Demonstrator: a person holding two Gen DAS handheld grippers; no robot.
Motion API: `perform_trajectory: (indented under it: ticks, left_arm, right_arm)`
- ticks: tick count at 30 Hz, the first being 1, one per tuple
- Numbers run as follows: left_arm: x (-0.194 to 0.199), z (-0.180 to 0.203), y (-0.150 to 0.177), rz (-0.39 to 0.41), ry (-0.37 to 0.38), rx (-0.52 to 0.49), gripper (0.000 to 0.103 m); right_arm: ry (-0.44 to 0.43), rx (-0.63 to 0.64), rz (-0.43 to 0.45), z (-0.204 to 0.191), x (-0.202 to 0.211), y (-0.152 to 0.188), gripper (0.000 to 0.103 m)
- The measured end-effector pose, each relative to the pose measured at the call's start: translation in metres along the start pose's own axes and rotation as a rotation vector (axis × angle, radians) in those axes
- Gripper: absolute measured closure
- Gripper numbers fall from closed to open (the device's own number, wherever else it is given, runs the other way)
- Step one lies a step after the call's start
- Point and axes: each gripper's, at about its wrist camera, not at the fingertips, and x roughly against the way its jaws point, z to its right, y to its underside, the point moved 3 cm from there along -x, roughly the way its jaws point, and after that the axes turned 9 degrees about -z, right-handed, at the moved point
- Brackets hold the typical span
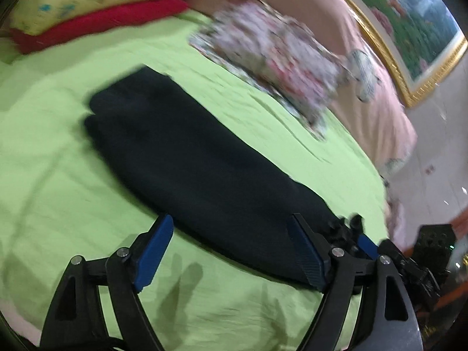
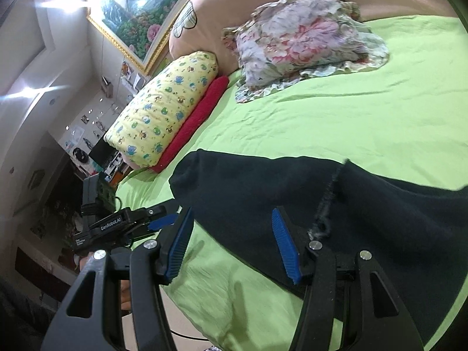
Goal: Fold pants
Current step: 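Open both grippers to release the folded pants, then grasp the folded pants edge with the left gripper while the right gripper grasps beside it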
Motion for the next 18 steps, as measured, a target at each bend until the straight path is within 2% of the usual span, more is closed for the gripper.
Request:
perform_trajectory:
  ticks: [3, 10, 12, 15, 18]
  left_arm:
    - [0.006, -0.021, -0.003, 0.045, -0.052, 0.084, 0.021]
    - [0.004, -0.072, -0.009, 0.112, -0.053, 0.313, 0.020]
    - [0.001, -0.083, -0.011, 0.117, -0.107, 0.348, 0.021]
    - [-0.002, -0.087, -0.016, 0.131, -0.190, 0.340, 0.021]
    - [-0.006, -0.087, -0.022, 0.149, -0.197, 0.329, 0.020]
  right_arm:
    - [-0.003, 0.032, -0.021, -0.008, -0.009, -0.007, 0.046]
    - [0.010, 0.117, -0.083, -0.027, -0.036, -0.025, 0.046]
    - [0.022, 0.132, -0.103, -0.031, -0.046, -0.033, 0.046]
    - [0.025, 0.162, -0.130, -0.038, -0.063, -0.048, 0.046]
    - [0.028, 0.209, -0.162, -0.046, -0.083, -0.067, 0.046]
